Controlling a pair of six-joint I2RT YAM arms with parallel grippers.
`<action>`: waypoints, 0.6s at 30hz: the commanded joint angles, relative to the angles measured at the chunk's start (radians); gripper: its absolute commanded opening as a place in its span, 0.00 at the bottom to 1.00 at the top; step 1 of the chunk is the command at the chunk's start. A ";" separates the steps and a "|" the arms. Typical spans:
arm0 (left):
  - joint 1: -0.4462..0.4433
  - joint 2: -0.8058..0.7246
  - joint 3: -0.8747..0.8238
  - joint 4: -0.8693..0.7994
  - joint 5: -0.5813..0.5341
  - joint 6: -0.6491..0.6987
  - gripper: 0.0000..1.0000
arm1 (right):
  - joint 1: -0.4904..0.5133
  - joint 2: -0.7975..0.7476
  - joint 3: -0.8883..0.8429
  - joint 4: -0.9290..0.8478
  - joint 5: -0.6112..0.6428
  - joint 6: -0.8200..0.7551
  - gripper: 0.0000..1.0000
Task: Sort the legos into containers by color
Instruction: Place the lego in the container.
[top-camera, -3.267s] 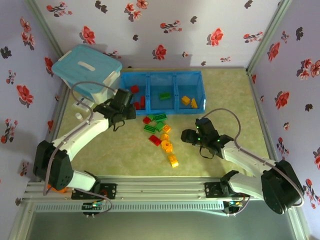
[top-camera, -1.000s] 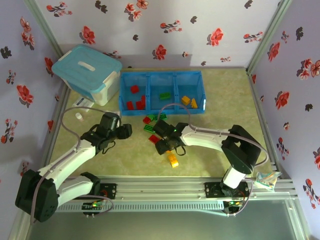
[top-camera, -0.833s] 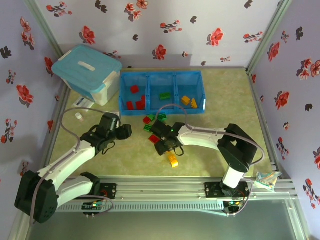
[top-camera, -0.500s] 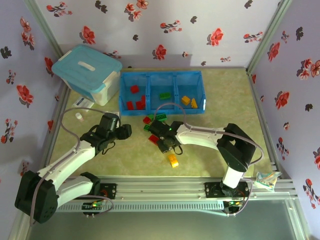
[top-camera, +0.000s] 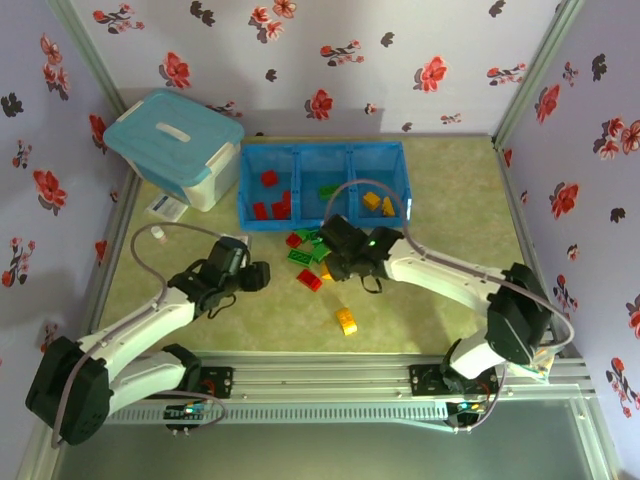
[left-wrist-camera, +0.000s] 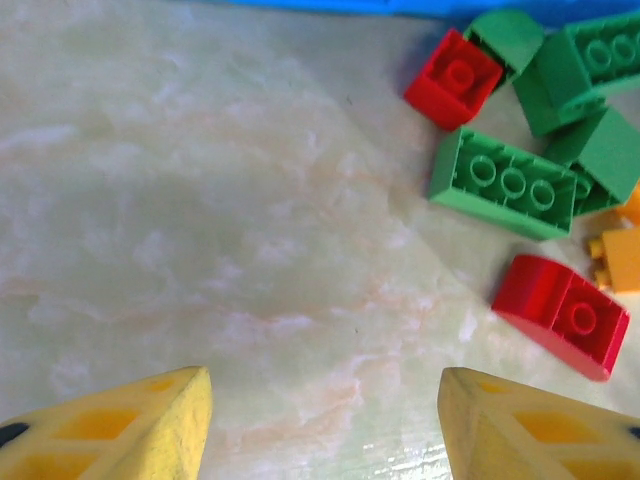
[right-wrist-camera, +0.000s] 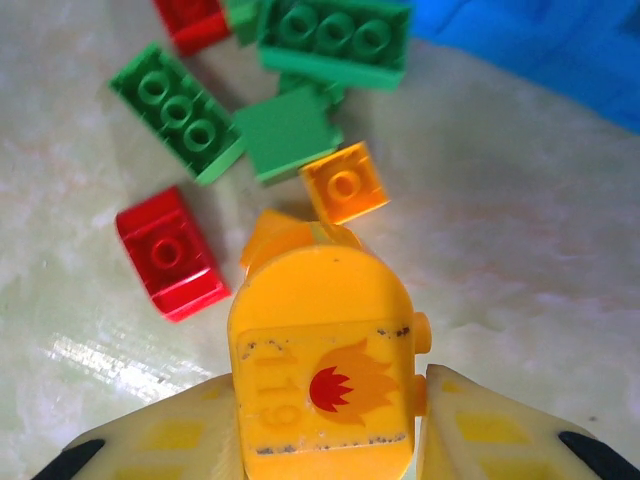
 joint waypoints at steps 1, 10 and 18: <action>-0.034 0.009 -0.015 0.040 -0.030 -0.039 0.61 | -0.062 -0.066 -0.008 -0.006 0.039 -0.016 0.36; -0.108 0.057 -0.016 0.063 -0.072 -0.049 0.61 | -0.294 -0.082 0.070 -0.054 0.073 -0.036 0.38; -0.134 0.081 0.010 0.053 -0.073 -0.052 0.61 | -0.479 0.114 0.263 -0.070 0.005 -0.055 0.38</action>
